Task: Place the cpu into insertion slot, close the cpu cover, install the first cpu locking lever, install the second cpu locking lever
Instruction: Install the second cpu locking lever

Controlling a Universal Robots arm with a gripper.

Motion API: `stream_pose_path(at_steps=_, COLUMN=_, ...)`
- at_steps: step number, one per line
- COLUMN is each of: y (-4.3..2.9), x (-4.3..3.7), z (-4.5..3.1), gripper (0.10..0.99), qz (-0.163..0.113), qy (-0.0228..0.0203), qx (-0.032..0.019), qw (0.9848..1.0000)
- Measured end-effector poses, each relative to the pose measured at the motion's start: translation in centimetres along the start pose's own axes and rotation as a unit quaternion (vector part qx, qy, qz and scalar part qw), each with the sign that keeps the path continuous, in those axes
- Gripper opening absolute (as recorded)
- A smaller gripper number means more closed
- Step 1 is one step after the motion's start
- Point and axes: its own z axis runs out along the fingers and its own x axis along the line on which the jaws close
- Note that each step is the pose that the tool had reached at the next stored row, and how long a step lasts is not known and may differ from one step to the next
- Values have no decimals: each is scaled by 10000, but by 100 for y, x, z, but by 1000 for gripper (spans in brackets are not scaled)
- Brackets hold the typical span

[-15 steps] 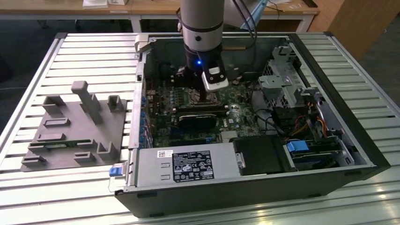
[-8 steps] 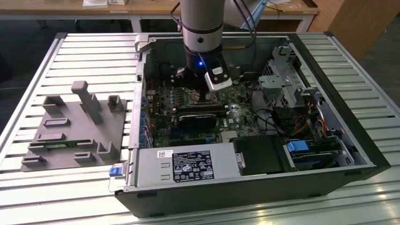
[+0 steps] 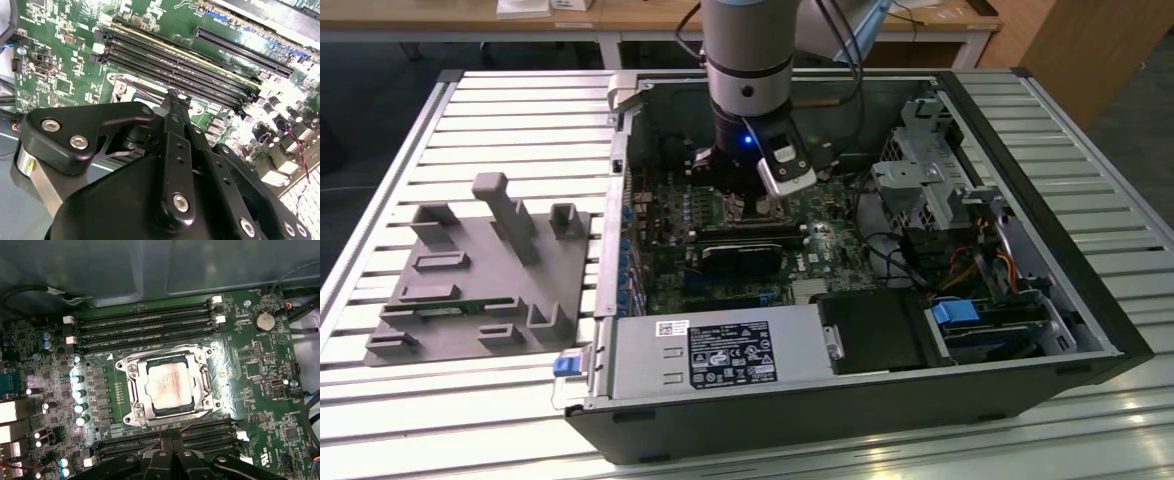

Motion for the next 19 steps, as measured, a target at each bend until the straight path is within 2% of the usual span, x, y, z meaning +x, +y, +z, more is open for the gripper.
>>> stream_pose_path(at_steps=10, y=-3, x=7, z=22, gripper=102, qz=31, qy=-3, qx=1, qw=10000)
stream_pose_path(at_steps=19, y=-33, x=100, z=64, gripper=102, qz=48, qy=-10, qx=-1, qw=10000)
